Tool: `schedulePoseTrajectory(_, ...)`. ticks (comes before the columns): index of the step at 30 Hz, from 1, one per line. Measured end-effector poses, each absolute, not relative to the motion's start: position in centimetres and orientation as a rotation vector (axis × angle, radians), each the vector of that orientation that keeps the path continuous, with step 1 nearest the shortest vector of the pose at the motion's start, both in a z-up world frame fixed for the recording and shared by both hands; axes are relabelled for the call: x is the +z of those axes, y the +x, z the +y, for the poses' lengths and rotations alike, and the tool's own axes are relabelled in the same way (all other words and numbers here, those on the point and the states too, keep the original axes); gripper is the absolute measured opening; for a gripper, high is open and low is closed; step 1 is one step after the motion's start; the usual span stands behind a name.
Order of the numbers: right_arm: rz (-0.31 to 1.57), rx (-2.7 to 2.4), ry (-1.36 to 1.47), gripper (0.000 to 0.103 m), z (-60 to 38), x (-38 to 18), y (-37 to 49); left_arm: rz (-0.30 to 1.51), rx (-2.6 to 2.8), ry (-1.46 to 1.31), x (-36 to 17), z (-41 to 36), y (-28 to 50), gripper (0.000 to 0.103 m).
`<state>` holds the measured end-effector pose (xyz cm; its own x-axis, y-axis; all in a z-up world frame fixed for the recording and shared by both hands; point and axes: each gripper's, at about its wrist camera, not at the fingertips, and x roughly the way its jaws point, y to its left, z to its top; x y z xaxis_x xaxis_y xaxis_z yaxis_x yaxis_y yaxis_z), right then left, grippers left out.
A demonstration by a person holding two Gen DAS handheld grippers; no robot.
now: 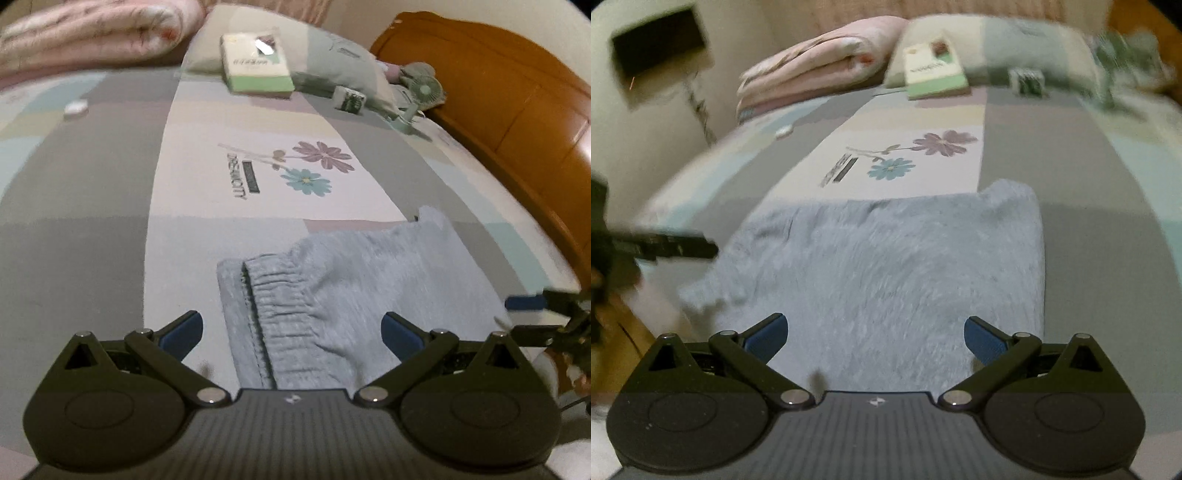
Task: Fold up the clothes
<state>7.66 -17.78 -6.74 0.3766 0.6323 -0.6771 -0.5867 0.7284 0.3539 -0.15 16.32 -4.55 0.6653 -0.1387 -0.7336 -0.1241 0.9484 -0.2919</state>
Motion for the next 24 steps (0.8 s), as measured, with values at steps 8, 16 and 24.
schedulePoseTrajectory(8, 0.972, 0.759, 0.235, 0.103, -20.4, -7.1, 9.7, 0.989, -0.083, -0.594, -7.7, 19.2, 0.4, 0.102)
schedulePoseTrajectory(16, 1.0, 0.74, 0.274, 0.103, -21.9, -8.1, 10.2, 1.029, -0.128, -0.691, -8.9, 19.7, 1.2, 0.102)
schedulePoseTrajectory(24, 1.022, 0.714, 0.311, 0.103, -23.1, -8.8, 11.3, 1.037, -0.218, -0.754, -9.7, 19.9, 4.5, 0.102)
